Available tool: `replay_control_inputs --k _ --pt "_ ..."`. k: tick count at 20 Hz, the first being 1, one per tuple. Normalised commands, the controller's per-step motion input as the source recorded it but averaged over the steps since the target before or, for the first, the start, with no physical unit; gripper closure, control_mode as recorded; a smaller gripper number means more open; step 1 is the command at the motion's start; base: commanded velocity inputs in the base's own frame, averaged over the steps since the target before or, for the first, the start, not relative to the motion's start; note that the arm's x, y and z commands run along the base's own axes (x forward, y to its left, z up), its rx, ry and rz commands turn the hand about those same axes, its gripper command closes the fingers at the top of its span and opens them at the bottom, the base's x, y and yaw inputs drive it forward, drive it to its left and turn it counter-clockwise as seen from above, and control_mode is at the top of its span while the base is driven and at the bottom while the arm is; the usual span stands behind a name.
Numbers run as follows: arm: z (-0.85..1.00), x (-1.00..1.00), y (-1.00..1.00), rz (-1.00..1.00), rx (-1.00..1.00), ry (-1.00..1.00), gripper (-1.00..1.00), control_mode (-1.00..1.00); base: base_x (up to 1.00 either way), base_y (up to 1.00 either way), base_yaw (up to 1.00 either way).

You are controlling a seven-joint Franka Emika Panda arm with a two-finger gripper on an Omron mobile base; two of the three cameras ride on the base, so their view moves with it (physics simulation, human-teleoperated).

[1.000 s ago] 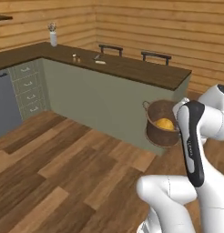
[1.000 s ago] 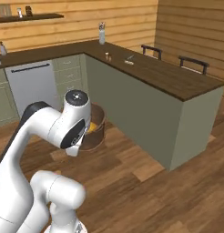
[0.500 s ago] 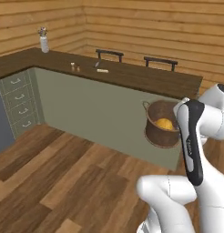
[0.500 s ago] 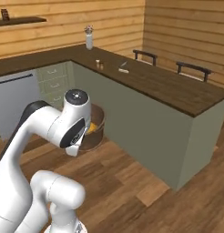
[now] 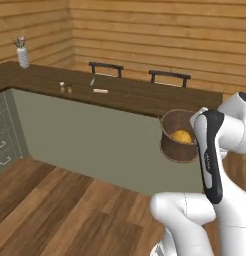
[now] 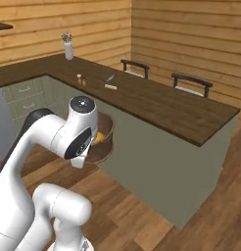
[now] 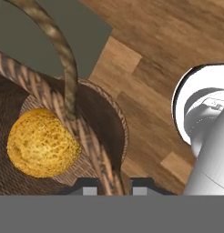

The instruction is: Open the cabinet, pick up the bread from the cabinet and place it in the basket. Then move the basket to the dining counter.

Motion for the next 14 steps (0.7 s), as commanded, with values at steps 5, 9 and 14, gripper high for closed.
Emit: replay_control_inputs --k 5,9,14 --pt "0.0 0.0 0.0 0.0 0.0 0.0 1.0 1.0 1.0 0.32 -0.26" --pt "0.0 0.0 0.0 0.0 0.0 0.0 1.0 1.0 1.0 0.54 -0.13" --pt "0.0 0.0 0.0 0.0 0.0 0.0 1.0 1.0 1.0 0.17 -0.12"
